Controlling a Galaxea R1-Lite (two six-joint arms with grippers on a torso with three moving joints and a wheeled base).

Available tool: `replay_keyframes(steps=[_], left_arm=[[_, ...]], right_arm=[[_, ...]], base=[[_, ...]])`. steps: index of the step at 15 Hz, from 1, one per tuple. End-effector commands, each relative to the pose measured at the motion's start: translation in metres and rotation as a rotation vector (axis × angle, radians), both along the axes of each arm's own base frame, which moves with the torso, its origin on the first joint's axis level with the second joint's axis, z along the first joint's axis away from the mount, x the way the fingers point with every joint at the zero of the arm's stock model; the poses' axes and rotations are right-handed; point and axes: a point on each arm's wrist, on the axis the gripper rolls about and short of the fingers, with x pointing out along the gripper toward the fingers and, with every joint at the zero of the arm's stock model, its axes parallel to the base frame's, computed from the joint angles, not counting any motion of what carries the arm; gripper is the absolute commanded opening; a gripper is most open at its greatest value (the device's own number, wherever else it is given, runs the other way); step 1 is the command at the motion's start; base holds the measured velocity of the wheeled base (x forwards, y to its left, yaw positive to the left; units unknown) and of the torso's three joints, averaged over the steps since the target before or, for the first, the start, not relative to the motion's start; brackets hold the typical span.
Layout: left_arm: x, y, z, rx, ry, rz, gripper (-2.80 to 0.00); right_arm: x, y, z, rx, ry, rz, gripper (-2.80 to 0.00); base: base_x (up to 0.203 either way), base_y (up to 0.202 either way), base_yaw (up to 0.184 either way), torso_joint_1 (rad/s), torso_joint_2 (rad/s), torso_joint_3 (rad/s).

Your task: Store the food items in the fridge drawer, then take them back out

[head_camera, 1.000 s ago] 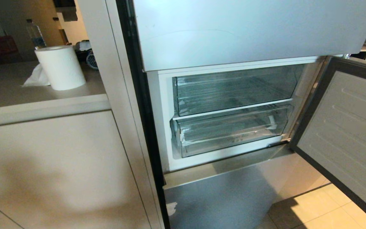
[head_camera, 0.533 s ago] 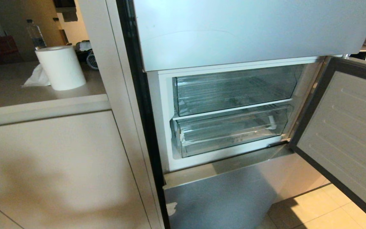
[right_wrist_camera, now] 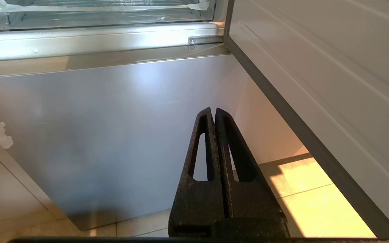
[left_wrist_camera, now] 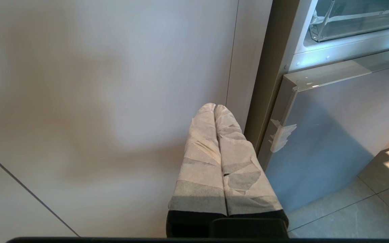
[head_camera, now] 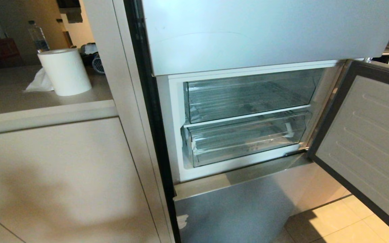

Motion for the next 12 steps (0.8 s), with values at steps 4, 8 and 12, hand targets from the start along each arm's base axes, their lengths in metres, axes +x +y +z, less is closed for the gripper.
replay_keyframes(steps=[4,8,12], left_arm=[[-0.0001,0.0000,0.0000,-0.002,-0.001,-0.001,-2.80],[-0.0001,0.0000,0.0000,-0.002,-0.001,-0.001,-2.80],[-0.0001,0.0000,0.0000,-0.002,-0.001,-0.001,-2.80]], right_arm=[[0.0001,0.0000,-0.0004,0.001,0.005,0.000,-2.80],[0.0000,0.0000,0.0000,-0.002,0.003,-0.001,-2.80],[0.0001,0.0000,-0.0002,0.001,0.004,0.000,-2.80]], base=[[-0.054,0.000,0.001,0.006,0.00,0.002],[-0.196,0.000,0.001,-0.002,0.00,0.003],[-0.196,0.000,0.001,0.000,0.00,0.002]])
